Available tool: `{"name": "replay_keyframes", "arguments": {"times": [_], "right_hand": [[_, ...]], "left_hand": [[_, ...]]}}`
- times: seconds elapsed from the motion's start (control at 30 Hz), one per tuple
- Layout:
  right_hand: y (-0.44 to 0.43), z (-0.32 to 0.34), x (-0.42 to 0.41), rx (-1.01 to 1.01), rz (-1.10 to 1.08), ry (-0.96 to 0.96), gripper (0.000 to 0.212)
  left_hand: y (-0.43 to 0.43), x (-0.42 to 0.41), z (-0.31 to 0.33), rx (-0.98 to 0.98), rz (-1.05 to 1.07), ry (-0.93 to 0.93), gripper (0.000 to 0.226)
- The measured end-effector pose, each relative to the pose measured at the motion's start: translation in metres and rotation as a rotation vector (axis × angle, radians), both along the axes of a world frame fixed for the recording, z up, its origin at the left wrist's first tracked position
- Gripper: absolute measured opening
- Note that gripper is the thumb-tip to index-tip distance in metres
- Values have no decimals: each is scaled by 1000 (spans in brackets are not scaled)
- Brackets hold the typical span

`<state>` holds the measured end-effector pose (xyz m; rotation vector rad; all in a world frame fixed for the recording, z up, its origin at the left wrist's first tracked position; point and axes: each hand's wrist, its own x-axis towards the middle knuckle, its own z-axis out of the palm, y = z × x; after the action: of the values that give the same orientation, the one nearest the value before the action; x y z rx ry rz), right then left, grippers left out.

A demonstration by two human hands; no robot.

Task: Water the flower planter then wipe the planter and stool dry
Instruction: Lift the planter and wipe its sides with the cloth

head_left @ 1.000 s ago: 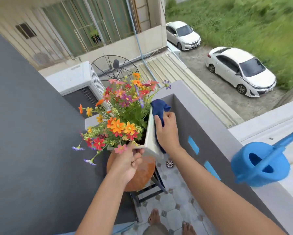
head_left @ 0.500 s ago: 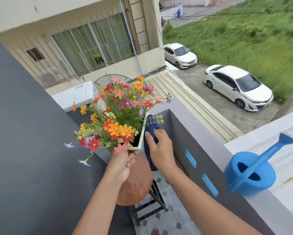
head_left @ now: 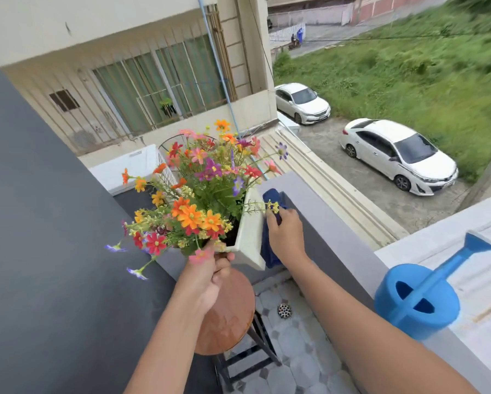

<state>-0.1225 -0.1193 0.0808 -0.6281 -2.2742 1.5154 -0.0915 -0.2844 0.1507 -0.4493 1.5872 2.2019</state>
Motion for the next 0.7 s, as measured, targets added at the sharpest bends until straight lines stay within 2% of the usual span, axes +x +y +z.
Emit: {"name": "replay_keyframes", "arguments": {"times": [0.13, 0.23, 0.37, 0.47, 0.6, 0.7], "right_hand": [[-27, 12, 24, -3, 74, 59, 46], [-43, 31, 36, -52, 84, 126, 48], [-42, 49, 30, -206, 84, 225, 50], [-28, 59, 13, -183, 44, 264, 48], [-1, 53, -17, -108, -43, 231, 42], [15, 29, -30, -50, -94, 70, 37]], "left_hand": [[6, -12, -3, -70, 56, 33, 15], [8, -16, -9, -147, 45, 56, 20], [14, -17, -10, -118, 16, 85, 27], [15, -16, -4, -129, 3, 62, 22], [11, -14, 4, -98, -57, 53, 20], [10, -18, 6, -47, -57, 38, 18]]}}
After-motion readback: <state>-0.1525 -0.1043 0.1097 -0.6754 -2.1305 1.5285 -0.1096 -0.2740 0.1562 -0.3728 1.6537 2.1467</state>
